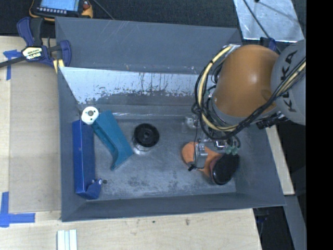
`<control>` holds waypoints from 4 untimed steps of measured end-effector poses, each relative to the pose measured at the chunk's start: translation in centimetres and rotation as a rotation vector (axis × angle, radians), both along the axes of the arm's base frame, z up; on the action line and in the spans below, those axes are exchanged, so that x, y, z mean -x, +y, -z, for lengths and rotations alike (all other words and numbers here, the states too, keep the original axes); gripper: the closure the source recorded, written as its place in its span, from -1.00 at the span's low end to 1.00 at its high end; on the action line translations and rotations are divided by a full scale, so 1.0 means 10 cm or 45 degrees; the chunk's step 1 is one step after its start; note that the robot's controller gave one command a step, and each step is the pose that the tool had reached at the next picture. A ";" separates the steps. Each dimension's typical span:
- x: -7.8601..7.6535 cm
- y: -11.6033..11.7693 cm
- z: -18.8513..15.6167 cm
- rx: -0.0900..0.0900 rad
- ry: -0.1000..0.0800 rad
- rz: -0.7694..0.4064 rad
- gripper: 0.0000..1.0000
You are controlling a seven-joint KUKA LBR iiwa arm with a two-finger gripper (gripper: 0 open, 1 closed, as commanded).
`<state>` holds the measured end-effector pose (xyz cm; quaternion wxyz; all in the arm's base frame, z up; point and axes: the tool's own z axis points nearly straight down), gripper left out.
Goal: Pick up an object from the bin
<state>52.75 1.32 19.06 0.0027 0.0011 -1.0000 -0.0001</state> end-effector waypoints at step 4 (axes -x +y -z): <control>-0.39 -0.81 1.08 0.002 -0.012 0.149 -1.00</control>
Offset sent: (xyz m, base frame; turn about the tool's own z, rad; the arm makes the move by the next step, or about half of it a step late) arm 0.0441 -0.0870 -0.0631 0.0264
